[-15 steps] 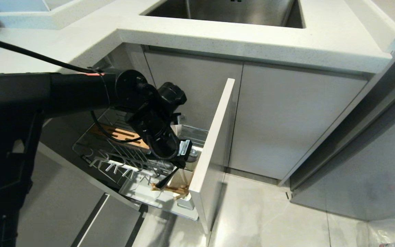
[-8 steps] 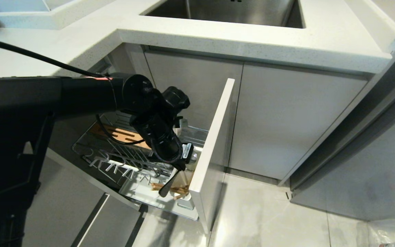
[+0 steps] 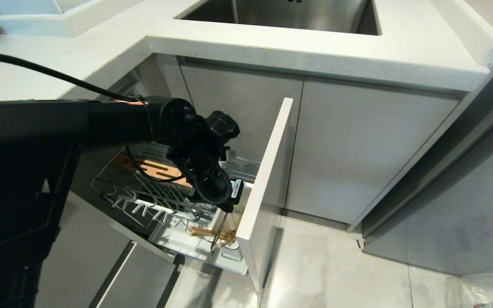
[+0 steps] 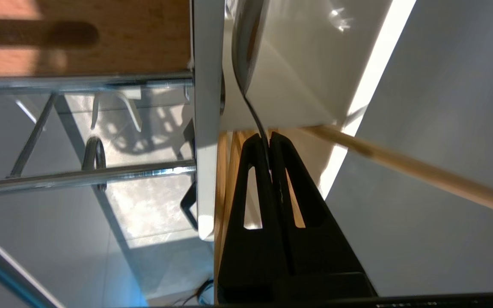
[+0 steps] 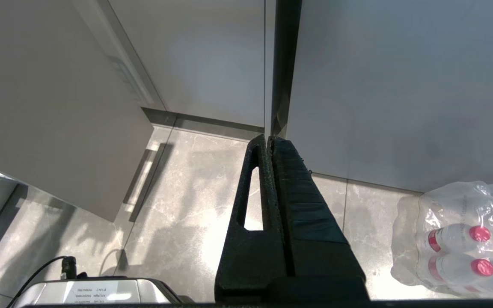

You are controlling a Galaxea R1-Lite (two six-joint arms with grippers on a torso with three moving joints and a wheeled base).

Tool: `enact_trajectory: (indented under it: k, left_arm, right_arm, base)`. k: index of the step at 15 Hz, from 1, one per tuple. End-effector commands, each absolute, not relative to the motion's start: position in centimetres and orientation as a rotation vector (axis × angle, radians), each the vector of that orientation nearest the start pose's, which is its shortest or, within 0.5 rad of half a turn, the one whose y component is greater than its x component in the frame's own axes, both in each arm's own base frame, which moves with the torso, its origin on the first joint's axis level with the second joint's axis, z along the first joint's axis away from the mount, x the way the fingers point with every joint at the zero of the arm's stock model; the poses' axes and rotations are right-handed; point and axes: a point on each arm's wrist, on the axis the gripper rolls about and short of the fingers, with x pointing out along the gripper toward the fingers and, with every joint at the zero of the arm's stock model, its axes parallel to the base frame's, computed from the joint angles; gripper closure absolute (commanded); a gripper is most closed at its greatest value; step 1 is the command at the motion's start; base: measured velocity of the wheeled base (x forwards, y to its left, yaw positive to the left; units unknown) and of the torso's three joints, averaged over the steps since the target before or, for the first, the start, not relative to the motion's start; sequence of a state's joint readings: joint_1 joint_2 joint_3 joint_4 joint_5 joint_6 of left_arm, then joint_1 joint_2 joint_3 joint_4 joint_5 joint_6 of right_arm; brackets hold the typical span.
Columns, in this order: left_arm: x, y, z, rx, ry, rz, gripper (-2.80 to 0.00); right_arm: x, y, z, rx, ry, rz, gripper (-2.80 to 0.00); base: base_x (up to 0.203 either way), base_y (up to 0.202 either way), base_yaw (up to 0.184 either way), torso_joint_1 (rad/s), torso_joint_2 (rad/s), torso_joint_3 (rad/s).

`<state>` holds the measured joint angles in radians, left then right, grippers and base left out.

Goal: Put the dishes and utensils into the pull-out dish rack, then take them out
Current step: Pick up the spoon and place it in the cupboard

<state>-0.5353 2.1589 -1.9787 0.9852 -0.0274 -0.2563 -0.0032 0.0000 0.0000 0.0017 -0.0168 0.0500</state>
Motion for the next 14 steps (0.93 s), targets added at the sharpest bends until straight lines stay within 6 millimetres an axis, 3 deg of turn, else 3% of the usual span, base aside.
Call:
enact_trajectory:
  k: [1,14]
  left_arm:
    - [33.81,-20.12,19.77,0.066,1.187,-0.341,0.0]
    - [33.91,-20.08,19.5,0.056,1.199,-0.312,0.0]
  right_arm:
    - [-2.27,-0.03,7.49,0.051,0.003,-0.02,0.0]
    - [-2.27,-0.03,7.49,0.051,0.003,-0.02,0.0]
  base:
    - [0.0,0.0,0.0,0.0,0.0,0.0]
    - [0.0,0.0,0.0,0.0,0.0,0.0]
